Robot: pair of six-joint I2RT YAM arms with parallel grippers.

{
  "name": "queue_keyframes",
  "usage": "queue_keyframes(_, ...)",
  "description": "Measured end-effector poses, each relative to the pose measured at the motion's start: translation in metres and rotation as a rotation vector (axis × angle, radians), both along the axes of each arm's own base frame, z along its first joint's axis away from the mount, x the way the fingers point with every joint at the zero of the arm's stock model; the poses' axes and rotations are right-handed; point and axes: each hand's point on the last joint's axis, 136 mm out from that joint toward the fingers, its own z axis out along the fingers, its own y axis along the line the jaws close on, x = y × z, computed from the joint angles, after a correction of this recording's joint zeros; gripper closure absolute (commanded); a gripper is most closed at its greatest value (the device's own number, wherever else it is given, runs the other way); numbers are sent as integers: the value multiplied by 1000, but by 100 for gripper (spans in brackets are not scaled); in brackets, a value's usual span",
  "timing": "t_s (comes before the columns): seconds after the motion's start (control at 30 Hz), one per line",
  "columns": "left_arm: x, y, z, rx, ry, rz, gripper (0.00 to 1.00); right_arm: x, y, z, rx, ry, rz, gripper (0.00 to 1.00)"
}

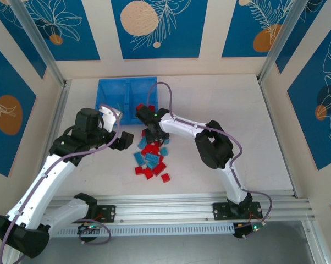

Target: Sort the legos into containers by color

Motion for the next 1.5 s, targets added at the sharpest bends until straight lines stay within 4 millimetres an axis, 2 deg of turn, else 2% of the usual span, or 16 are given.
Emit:
queue_keyframes(0.17, 0, 0, 0, 2, -1, 2, 0, -1, -7, -1, -30, -1, -15, 43)
queue_keyframes(0.3, 0, 1, 0, 2, -1, 3, 0, -2, -4, -5, -9, 21, -13, 51)
queue_keyframes(0.43, 1, 1, 0, 4, -1, 5, 0, -3, 1, -10, 14, 44, -10, 52)
queue_keyframes(0.57, 0, 1, -1, 5, 0, 6, 0, -4, 6, -13, 42, 62, -10, 63)
queue_keyframes(0.8, 1, 3, -2, 12, -2, 15, 0, -9, 0, -7, 40, 43, -11, 68)
queue_keyframes(0.9, -1, 6, -2, 16, -9, 22, 0, -15, -8, 14, 34, -7, 1, 68)
queue_keyframes(0.97, -3, 7, 0, 14, -22, 27, 0, -15, -5, 47, 63, -84, 27, 68)
queue_keyframes(1.13, -5, 14, 10, 10, -77, 52, 0, -4, 20, 162, 240, -361, 105, 68)
queue_keyframes(1.23, -5, 17, 12, 14, -89, 64, 0, 21, 37, 210, 312, -490, 112, 67)
queue_keyframes(1.3, -5, 18, 12, 17, -91, 69, 0, 46, 46, 225, 322, -549, 99, 68)
queue_keyframes(1.37, -4, 19, 12, 22, -93, 74, 0, 74, 55, 226, 314, -589, 84, 68)
queue_keyframes(1.43, -4, 21, 10, 27, -93, 81, 0, 106, 64, 211, 289, -611, 73, 68)
queue_keyframes(1.5, -5, 22, 8, 31, -91, 84, 0, 132, 68, 187, 252, -608, 66, 68)
